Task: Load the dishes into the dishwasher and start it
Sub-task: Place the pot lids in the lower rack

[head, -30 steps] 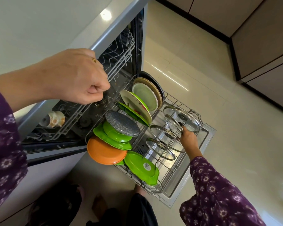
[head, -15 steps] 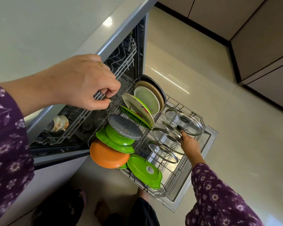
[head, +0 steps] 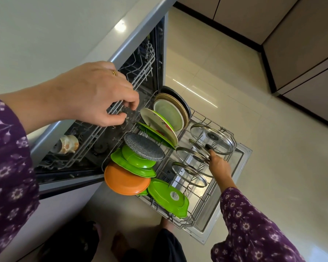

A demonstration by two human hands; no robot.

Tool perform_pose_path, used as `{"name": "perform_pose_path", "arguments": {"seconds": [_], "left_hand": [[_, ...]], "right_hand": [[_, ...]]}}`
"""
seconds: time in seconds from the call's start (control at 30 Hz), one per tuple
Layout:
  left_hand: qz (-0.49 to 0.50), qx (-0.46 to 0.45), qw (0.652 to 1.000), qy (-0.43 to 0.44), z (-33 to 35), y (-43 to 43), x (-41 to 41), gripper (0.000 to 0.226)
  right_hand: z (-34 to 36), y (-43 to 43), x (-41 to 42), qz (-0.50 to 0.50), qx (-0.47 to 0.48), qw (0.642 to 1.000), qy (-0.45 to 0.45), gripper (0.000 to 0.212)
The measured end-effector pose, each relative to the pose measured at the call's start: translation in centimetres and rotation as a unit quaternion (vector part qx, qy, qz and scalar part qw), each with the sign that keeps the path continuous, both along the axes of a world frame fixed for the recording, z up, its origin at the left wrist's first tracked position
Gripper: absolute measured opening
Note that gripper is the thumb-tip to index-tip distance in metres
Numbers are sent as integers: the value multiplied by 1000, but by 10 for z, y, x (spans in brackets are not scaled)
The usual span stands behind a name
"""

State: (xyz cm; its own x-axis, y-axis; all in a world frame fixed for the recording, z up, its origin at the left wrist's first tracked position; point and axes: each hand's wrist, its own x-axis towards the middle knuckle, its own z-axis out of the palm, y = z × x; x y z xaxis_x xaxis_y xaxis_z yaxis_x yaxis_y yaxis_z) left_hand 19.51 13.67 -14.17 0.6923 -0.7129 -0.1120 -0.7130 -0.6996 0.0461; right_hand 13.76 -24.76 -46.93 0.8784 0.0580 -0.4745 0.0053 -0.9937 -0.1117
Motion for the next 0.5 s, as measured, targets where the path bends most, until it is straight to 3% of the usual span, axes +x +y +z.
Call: {"name": "perform_pose_path", "arguments": {"seconds": [0.27, 0.5], "left_hand": [[-2, 5, 1000, -1, 1, -2, 1, 12], [0, 18, 1000, 8, 1, -2, 1, 22]], "right_hand": [[1, -6, 19, -13, 33, 999, 12, 45], [-6, -20, 8, 0, 57, 994, 91, 53]]}}
